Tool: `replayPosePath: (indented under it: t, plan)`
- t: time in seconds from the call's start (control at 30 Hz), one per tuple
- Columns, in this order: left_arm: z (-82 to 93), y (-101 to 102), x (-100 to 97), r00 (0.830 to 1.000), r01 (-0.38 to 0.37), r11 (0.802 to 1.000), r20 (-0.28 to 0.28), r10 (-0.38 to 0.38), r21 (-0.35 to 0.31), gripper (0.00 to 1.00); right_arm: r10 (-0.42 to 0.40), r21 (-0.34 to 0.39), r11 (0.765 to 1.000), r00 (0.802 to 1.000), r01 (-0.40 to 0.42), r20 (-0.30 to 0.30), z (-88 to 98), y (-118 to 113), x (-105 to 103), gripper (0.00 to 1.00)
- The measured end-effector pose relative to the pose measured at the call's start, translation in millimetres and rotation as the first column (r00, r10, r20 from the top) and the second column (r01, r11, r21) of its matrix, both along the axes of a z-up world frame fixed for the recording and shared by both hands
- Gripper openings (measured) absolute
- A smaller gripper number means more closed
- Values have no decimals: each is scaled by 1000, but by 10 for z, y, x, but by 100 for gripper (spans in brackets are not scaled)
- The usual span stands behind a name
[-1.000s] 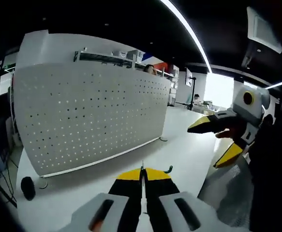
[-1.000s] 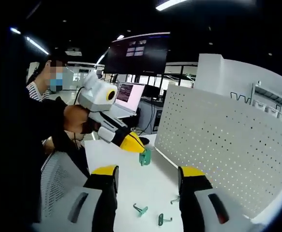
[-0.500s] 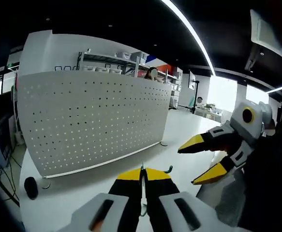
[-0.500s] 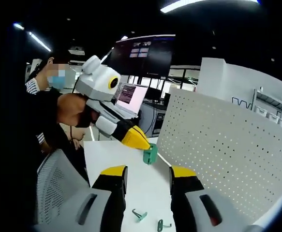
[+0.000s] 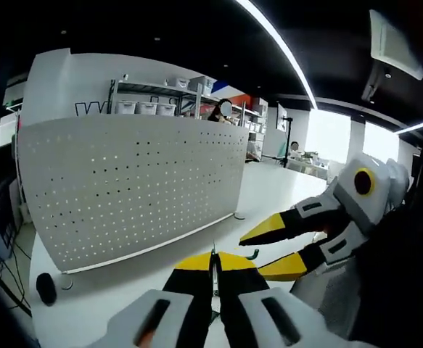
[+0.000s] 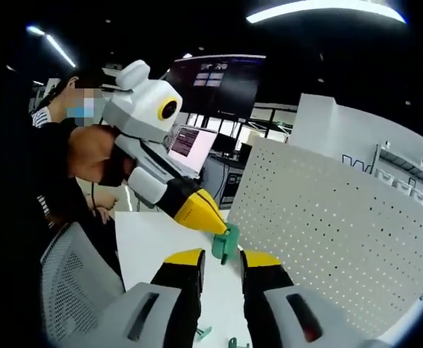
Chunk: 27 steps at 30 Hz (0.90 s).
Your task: Insert the hook assembly into the mounting plate slot until the hook locks in place.
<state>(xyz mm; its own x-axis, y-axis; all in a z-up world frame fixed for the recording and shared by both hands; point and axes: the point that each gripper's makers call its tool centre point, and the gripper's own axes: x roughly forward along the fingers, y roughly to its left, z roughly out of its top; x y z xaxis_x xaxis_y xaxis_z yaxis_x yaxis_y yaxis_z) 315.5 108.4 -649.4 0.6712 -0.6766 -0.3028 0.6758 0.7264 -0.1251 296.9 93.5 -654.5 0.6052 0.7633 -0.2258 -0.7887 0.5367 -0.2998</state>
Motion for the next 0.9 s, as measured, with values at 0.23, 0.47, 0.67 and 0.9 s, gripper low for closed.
replayPosePath:
  t: [0.23,0.47,0.67,0.9]
  plan:
    - [23,-67,-16,1000,19,1000,-1,-19,-13,1,-11,-9,1000,1000,11,10,14,0,38,9]
    - [34,-91,-27,1000,30,999,-8,-31,-19,1,-15,-21,1000,1000,16,24,4,3,72,4]
    - [33,-118,-35,999,39,999,-23,-40,-31,1,-17,-21,1000,1000,17,25,7,-4,86,3]
    - [50,-133,-30,999,41,998,-30,-42,-37,1,-18,-15,1000,999,18,27,21,-14,100,2]
